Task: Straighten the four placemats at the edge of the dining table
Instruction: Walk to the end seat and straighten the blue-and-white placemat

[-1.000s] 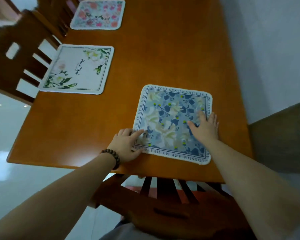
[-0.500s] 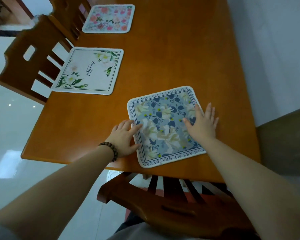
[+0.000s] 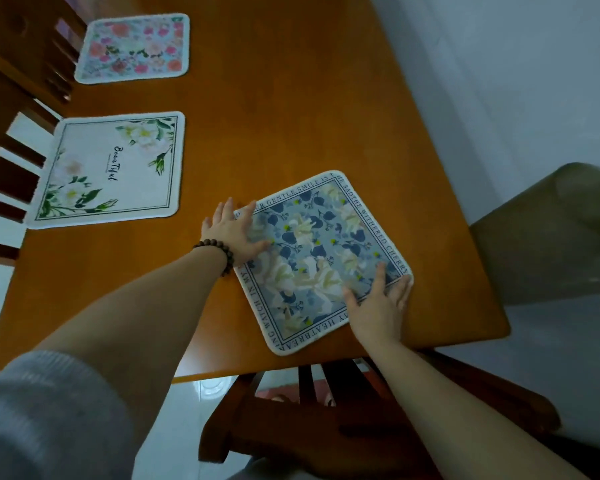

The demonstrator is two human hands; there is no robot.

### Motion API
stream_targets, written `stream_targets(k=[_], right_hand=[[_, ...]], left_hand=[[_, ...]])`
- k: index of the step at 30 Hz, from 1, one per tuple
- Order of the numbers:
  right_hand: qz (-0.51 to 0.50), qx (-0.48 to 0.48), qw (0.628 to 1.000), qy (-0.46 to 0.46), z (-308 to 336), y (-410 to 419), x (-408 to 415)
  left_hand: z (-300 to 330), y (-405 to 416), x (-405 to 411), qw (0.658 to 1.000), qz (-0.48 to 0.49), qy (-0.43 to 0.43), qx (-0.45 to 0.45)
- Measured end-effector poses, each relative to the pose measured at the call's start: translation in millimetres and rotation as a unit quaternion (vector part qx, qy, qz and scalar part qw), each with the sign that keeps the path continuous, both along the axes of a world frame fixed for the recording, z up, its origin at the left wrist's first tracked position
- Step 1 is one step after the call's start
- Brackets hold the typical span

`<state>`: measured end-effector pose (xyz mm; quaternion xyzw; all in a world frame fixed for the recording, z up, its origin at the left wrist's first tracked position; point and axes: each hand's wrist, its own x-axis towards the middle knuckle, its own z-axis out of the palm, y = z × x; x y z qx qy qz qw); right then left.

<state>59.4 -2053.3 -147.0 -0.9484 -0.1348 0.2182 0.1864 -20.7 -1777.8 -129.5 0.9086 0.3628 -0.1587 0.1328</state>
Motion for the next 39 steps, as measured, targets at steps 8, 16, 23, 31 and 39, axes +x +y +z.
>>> stream_targets(k=[8, 16, 23, 31, 39], right_hand=[[-0.042, 0.040, 0.998, 0.007, -8, 6, -3], [0.041, 0.000, 0.999, 0.006, -8, 3, 74], [0.173, 0.002, 0.985, 0.017, -7, 22, 148], [0.230, -0.017, 0.971, 0.055, 5, 49, 175], [0.117, 0.016, 0.991, 0.063, 11, -19, 121]], left_hand=[[-12, 1, -4, 1.000, -0.013, 0.016, 0.006], [-13, -37, -30, 1.000, 0.000, 0.006, -0.030], [-9, -86, -62, 0.999, 0.018, 0.016, -0.038], [1, -131, -81, 0.999, 0.041, -0.009, -0.019], [-3, -126, -61, 0.987, 0.152, -0.003, -0.058]])
